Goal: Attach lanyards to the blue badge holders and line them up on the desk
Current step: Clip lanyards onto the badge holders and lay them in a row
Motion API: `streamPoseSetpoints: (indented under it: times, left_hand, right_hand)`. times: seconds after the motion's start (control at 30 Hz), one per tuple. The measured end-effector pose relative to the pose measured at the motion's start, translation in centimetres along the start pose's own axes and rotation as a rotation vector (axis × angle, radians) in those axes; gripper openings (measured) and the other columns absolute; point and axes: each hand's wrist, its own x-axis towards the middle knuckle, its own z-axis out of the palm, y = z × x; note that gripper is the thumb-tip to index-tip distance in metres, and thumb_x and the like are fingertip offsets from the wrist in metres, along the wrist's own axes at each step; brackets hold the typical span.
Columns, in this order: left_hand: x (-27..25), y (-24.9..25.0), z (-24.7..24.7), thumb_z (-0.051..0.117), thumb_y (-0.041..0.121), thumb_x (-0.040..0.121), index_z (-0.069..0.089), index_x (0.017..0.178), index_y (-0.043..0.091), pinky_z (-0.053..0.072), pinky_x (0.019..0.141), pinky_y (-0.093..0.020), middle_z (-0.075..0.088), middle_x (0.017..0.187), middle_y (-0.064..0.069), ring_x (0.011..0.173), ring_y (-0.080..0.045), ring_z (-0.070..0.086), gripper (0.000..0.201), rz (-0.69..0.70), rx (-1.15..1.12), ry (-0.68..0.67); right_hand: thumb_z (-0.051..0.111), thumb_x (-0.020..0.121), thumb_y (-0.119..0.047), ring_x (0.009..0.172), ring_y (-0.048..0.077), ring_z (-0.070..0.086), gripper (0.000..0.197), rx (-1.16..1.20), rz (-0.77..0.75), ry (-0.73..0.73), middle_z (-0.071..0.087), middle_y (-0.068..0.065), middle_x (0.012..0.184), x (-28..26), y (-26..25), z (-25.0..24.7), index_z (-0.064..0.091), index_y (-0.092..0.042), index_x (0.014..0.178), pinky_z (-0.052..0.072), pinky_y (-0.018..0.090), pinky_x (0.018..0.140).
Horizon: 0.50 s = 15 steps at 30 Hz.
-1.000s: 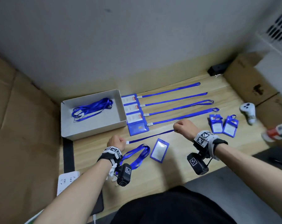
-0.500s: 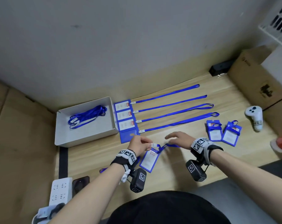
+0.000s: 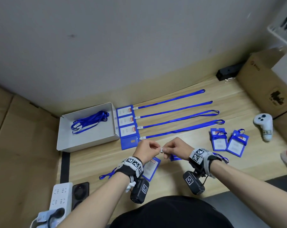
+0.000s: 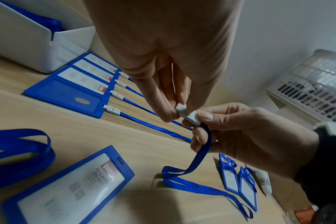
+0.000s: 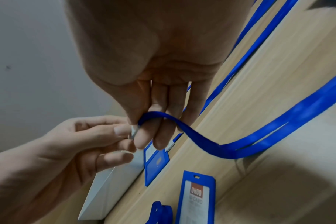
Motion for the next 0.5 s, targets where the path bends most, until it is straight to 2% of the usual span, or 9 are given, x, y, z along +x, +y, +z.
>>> streamPoseSetpoints:
  times: [0.13, 0.2, 0.27, 0.37, 0.43, 0.5]
  left_hand:
    - [0.22, 0.38, 0.04, 0.072, 0.03, 0.079, 0.073, 0.102, 0.018, 0.055, 0.08, -0.024, 0.071, 0.084, 0.006, 0.083, -0.007, 0.066, 0.026, 0.001, 0.128, 0.079]
    - [0.38, 0.46, -0.09, 0.072, 0.038, 0.078, 0.075, 0.095, 0.018, 0.053, 0.078, -0.023, 0.071, 0.082, 0.008, 0.083, -0.006, 0.065, 0.026, -0.003, 0.164, 0.112]
    - [0.55, 0.42, -0.11, 0.069, 0.042, 0.078, 0.076, 0.084, 0.019, 0.047, 0.07, -0.021, 0.069, 0.074, 0.009, 0.08, -0.007, 0.062, 0.025, 0.012, 0.214, 0.117]
    - [0.53, 0.36, 0.0, 0.065, 0.041, 0.076, 0.07, 0.066, 0.018, 0.041, 0.062, -0.024, 0.06, 0.061, 0.009, 0.072, -0.013, 0.053, 0.025, 0.039, 0.237, 0.102]
    - [0.55, 0.22, -0.03, 0.066, 0.038, 0.075, 0.071, 0.067, 0.018, 0.046, 0.063, -0.026, 0.064, 0.064, 0.008, 0.077, -0.015, 0.057, 0.023, 0.043, 0.224, 0.085]
    - [0.44, 0.01, -0.23, 0.068, 0.035, 0.077, 0.075, 0.074, 0.017, 0.051, 0.066, -0.028, 0.07, 0.071, 0.004, 0.08, -0.015, 0.062, 0.019, 0.05, 0.206, 0.068]
  right_hand:
    - [0.062, 0.095, -0.018, 0.059, 0.008, 0.064, 0.031, -0.029, -0.05, 0.091, 0.072, 0.003, 0.066, -0.18, -0.51, 0.03, 0.075, -0.011, 0.068, 0.053, 0.027, 0.067]
    - [0.062, 0.095, -0.018, 0.061, 0.008, 0.064, 0.031, -0.02, -0.057, 0.125, 0.072, 0.004, 0.067, -0.23, -0.61, 0.0, 0.075, -0.011, 0.068, 0.052, 0.026, 0.068]
    - [0.062, 0.095, -0.019, 0.063, 0.008, 0.065, 0.03, -0.023, -0.06, 0.142, 0.073, 0.005, 0.069, -0.34, -0.79, -0.01, 0.075, -0.011, 0.069, 0.051, 0.024, 0.068]
    - [0.062, 0.095, -0.019, 0.062, 0.007, 0.064, 0.029, -0.045, -0.058, 0.144, 0.073, 0.006, 0.07, -0.45, -1.03, -0.01, 0.075, -0.008, 0.071, 0.05, 0.023, 0.067]
    - [0.062, 0.095, -0.019, 0.062, 0.007, 0.064, 0.029, -0.068, -0.047, 0.141, 0.073, 0.005, 0.069, -0.41, -1.01, 0.04, 0.075, -0.009, 0.071, 0.052, 0.026, 0.068]
    - [0.063, 0.094, -0.021, 0.062, 0.009, 0.064, 0.029, -0.083, -0.031, 0.133, 0.073, 0.004, 0.069, -0.33, -0.79, 0.25, 0.075, -0.011, 0.07, 0.053, 0.03, 0.069]
